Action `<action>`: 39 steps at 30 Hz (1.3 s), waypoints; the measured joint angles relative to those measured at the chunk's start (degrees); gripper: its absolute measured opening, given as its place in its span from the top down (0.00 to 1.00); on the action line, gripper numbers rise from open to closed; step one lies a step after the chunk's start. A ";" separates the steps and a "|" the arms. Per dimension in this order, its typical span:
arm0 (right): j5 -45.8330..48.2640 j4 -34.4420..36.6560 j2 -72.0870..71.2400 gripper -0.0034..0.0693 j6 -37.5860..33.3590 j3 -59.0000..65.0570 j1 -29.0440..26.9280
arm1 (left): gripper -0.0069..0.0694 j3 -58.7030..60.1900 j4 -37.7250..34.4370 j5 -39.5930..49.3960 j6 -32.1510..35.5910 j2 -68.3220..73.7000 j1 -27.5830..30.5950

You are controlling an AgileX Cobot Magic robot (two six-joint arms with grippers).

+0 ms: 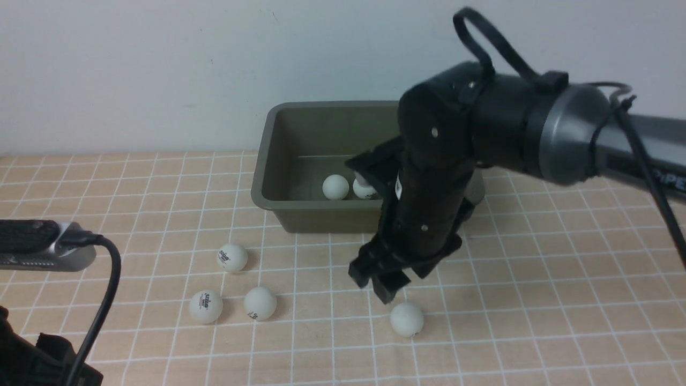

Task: Put the table tennis balls into the box on the light coffee tablecloth.
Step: 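Reach for and grasp a ping pong ball on the table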

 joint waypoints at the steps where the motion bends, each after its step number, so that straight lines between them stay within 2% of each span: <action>1: -0.62 -0.01 -0.17 0.36 0.11 0.88 0.06 | 0.46 0.00 0.00 0.00 0.00 0.00 0.00; 7: -10.26 -1.42 -4.32 0.36 0.46 10.98 0.41 | 0.46 0.00 0.00 0.17 0.00 0.00 0.00; 15: -16.83 -2.31 -3.70 0.36 0.46 12.33 0.46 | 0.46 0.00 0.00 1.51 0.00 0.00 0.00; 34: -18.36 -4.37 2.85 0.37 0.46 12.33 0.46 | 0.46 0.00 0.00 1.63 0.00 0.00 0.00; 39: -18.54 -4.76 3.74 0.45 0.46 12.33 0.46 | 0.46 0.00 0.00 1.63 0.00 0.00 0.00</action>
